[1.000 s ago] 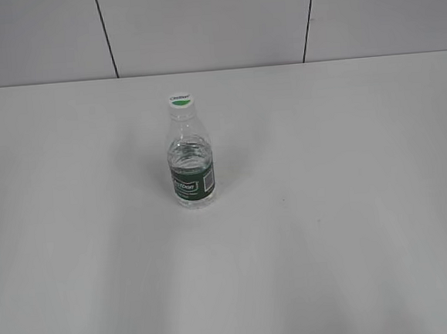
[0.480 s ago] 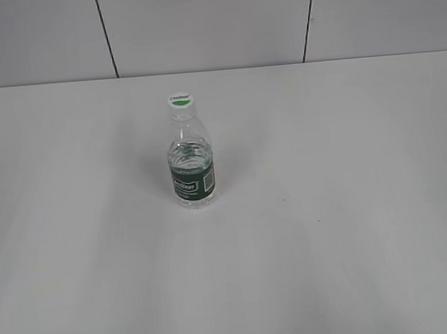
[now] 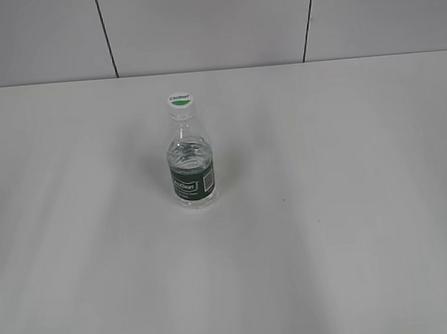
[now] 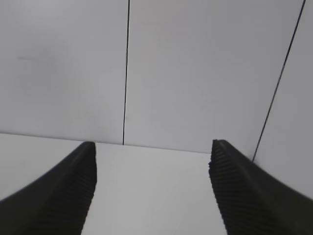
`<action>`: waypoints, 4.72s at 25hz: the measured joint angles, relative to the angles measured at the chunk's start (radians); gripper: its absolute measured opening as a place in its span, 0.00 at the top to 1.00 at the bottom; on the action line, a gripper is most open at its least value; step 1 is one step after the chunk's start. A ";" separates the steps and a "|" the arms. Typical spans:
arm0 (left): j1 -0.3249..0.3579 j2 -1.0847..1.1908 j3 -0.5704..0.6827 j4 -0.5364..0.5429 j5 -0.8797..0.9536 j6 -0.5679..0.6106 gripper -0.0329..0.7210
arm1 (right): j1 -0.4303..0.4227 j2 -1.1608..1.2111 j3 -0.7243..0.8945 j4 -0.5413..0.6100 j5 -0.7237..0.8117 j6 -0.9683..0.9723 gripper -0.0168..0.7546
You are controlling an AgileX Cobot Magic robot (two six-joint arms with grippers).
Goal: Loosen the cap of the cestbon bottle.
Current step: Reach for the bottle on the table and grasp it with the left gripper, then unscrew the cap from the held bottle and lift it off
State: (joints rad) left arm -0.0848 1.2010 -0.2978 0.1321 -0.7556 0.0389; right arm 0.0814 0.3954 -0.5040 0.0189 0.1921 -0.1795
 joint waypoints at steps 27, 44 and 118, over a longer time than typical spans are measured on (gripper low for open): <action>0.000 0.686 -0.180 0.504 -0.370 -0.188 0.44 | 0.000 1.026 -0.120 -0.358 -0.828 0.236 0.26; 0.094 0.966 -0.607 1.228 -0.443 -0.510 0.23 | 0.000 1.146 -0.156 -0.464 -0.927 0.314 0.26; -0.121 1.100 -0.782 1.169 -0.367 -0.595 0.41 | 0.137 1.166 -0.636 -1.816 -0.596 1.665 0.35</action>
State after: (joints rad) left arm -0.2062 2.3007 -1.0799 1.3011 -1.1223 -0.5564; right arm 0.2180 1.5611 -1.1404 -1.7970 -0.4042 1.4860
